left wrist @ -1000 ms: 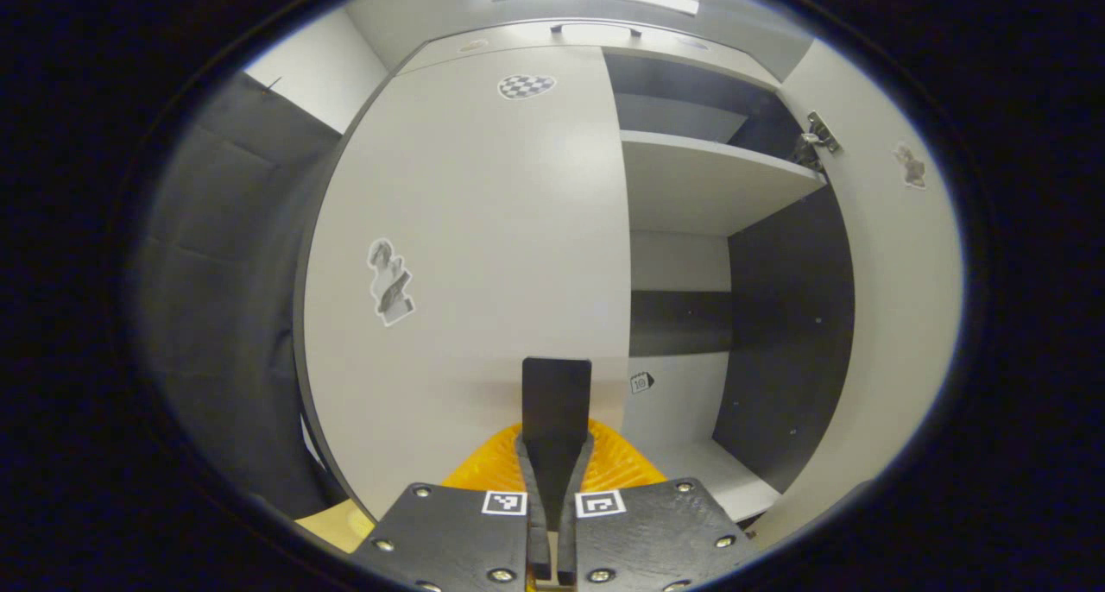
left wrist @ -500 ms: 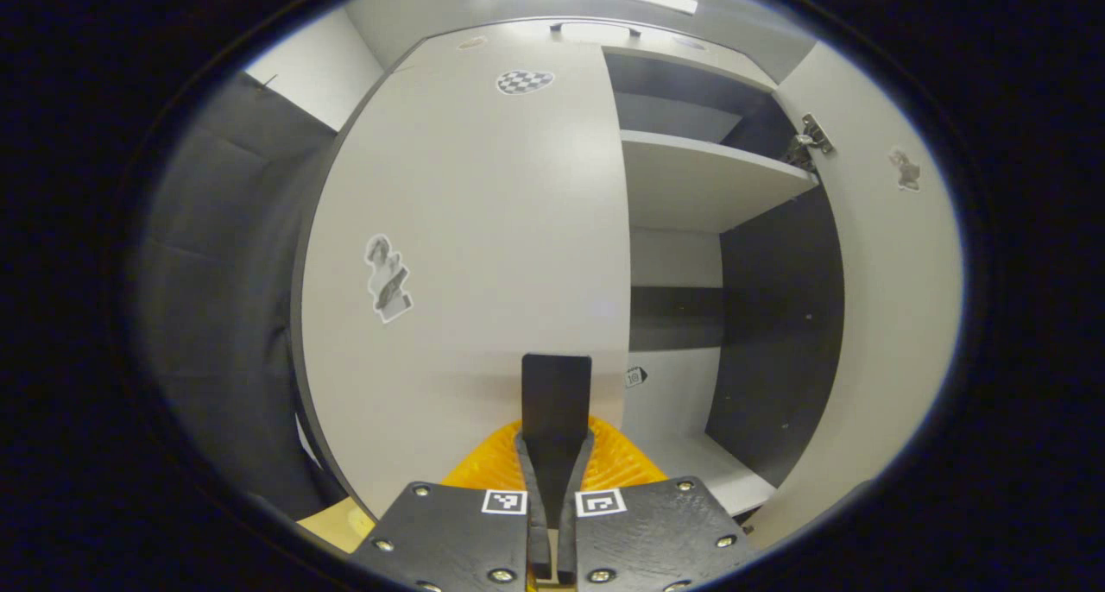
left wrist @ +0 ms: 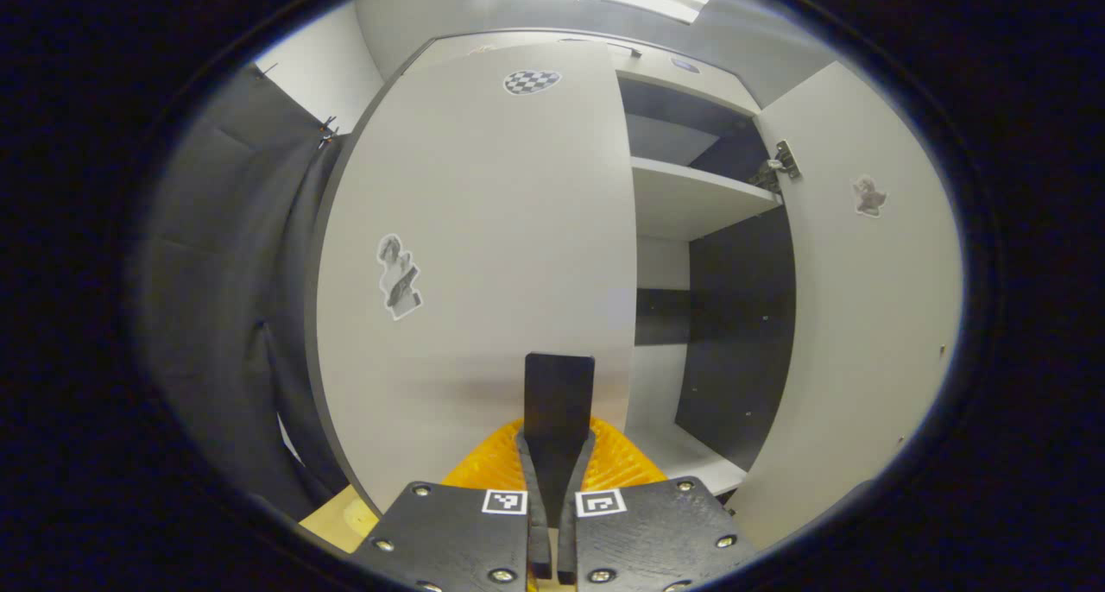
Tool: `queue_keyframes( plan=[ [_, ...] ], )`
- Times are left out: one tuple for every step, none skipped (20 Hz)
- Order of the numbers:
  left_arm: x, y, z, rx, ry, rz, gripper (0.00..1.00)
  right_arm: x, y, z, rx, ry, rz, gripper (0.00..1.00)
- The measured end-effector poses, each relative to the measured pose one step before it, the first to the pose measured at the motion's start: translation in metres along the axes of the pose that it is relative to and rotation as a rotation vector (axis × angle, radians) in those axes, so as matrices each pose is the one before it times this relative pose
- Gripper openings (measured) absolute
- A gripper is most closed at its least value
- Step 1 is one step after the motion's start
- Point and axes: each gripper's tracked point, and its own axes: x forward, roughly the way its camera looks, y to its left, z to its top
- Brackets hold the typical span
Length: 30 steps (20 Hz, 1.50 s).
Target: Open the right door of the double-door shoe cabinet with the right hand, and open the left door with the left hand.
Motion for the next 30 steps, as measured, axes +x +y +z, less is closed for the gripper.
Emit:
queue_keyframes(
  plan=[
    [-0.00525,0.00012,0.00089,0.00158,0.00212,-0.01827,0.06,-0.01040,0.00452,0.00126,-0.01228,-0.00496,-0.00309,0.98],
    [-0.00695,-0.00078,0.00090,0.00032,0.00155,-0.01687,0.06,-0.01110,0.00352,-0.00158,-0.01717,-0.00533,-0.00971,0.98],
    [-0.00352,0.00109,0.00185,-0.00186,0.00526,-0.01520,0.06,-0.01069,0.00260,-0.00105,-0.01404,-0.00103,-0.01572,0.98],
    [-0.00451,0.00192,-0.00100,-0.00126,0.00298,-0.01467,0.05,-0.01188,0.00440,-0.00174,-0.00489,0.00029,-0.00821,0.98],
    [-0.00557,0.00215,0.00076,-0.00259,-0.00345,-0.01364,0.06,-0.01183,0.00715,0.00082,0.00060,-0.00194,0.00212,0.98],
    [-0.00510,0.00183,0.00181,-0.00420,-0.00582,-0.01132,0.06,-0.01080,0.00697,-0.00074,-0.00293,-0.00135,0.00022,0.98],
    [-0.00606,-0.00085,0.00104,-0.00316,-0.00555,-0.01089,0.06,-0.01024,0.00333,-0.00064,-0.00956,-0.00394,-0.00336,0.98],
    [-0.00320,0.00142,0.00068,-0.00208,-0.00388,-0.00843,0.06,-0.01033,0.00206,-0.00140,-0.01308,-0.00607,-0.00663,0.98],
    [-0.00238,0.00209,-0.00018,-0.00279,-0.00440,-0.00673,0.06,-0.00943,0.00174,-0.00059,-0.01426,-0.00455,-0.00648,0.98],
    [-0.00178,0.00223,0.00053,-0.00244,-0.00579,-0.00420,0.06,-0.01051,0.00238,-0.00154,-0.01284,-0.00276,-0.00403,0.98],
    [-0.00265,0.00161,0.00072,0.00134,-0.00551,-0.00382,0.06,-0.00878,0.00212,-0.00134,-0.01038,-0.00105,-0.00460,0.98],
    [-0.00326,0.00109,0.00007,0.00394,-0.00442,-0.00608,0.06,-0.00872,0.00071,-0.00191,-0.00714,-0.00028,-0.00351,0.98],
    [-0.00371,0.00163,0.00077,-0.00264,-0.00434,-0.00520,0.06,-0.00806,0.00190,-0.00002,-0.00415,-0.00328,-0.00154,0.98],
    [-0.00364,0.00185,0.00022,-0.00680,-0.00296,-0.00292,0.05,-0.00764,0.00152,-0.00018,-0.00423,-0.00326,-0.00329,0.98],
    [-0.00303,0.00304,0.00066,-0.00337,-0.00160,-0.00163,0.06,-0.00612,0.00139,0.00000,-0.00232,-0.00098,-0.00274,0.98],
    [-0.00264,0.00306,-0.00024,0.00008,-0.00075,0.00025,0.06,-0.00598,0.00195,-0.00149,0.00179,0.00272,0.00026,0.98],
    [-0.00105,0.00283,0.00067,0.00298,-0.00001,0.00079,0.06,-0.00395,0.00415,-0.00034,0.00497,0.00518,0.00545,0.98],
    [-0.00004,0.00148,-0.00043,0.00426,0.00041,0.00015,0.06,-0.00291,0.00358,0.00026,0.00414,0.00165,0.00705,0.98],
    [-0.00007,0.00155,0.00040,0.00164,0.00180,0.00066,0.06,-0.00331,0.00368,0.00348,0.00133,-0.00566,0.00296,0.98],
    [-0.00267,0.00113,-0.00030,-0.00030,0.00144,0.00185,0.05,-0.00269,0.00207,0.00392,0.00071,-0.01374,0.00006,0.98],
    [-0.00150,0.00127,-0.00042,-0.00141,-0.00112,0.00383,0.05,-0.00249,0.00265,0.00327,0.00127,-0.01219,-0.00090,0.98],
    [-0.00191,0.00195,0.00056,-0.00019,-0.00210,0.00519,0.05,-0.00239,0.00373,-0.00038,0.00224,-0.00636,0.00493,0.98],
    [-0.00108,0.00284,0.00171,0.00143,-0.00286,0.00746,0.05,-0.00163,0.00375,-0.00137,0.00111,0.00163,0.00303,0.98],
    [0.00022,0.00329,0.00010,0.00232,-0.00282,0.00928,0.05,-0.00136,0.00168,-0.00287,-0.00014,0.00375,0.00299,0.98],
    [-0.00170,0.00398,0.00021,0.00320,-0.00347,0.01141,0.04,-0.00088,0.00268,-0.00152,-0.00149,0.00403,0.00305,0.98],
    [-0.00101,0.00245,-0.00050,0.00323,-0.00295,0.01072,0.04,-0.00089,0.00194,-0.00045,0.00007,0.00203,0.00198,0.98],
    [-0.00034,0.00422,0.00110,-0.00050,-0.00219,0.01061,0.05,-0.00098,0.00292,-0.00065,0.00349,-0.00128,0.00314,0.98],
    [0.00181,0.00026,-0.00039,-0.01033,0.00402,0.00115,0.04,-0.00005,0.00268,0.00025,0.00678,-0.00226,0.00267,0.98],
    [-0.00089,0.00006,-0.00115,-0.01121,0.00311,-0.00459,0.04,-0.00015,0.00301,-0.00059,0.00942,-0.00278,0.00406,0.98],
    [-0.00123,0.00050,-0.00025,-0.00589,0.00068,-0.00140,0.04,0.00087,0.00407,-0.00012,0.01026,0.00042,0.00465,0.98]
  ],
)
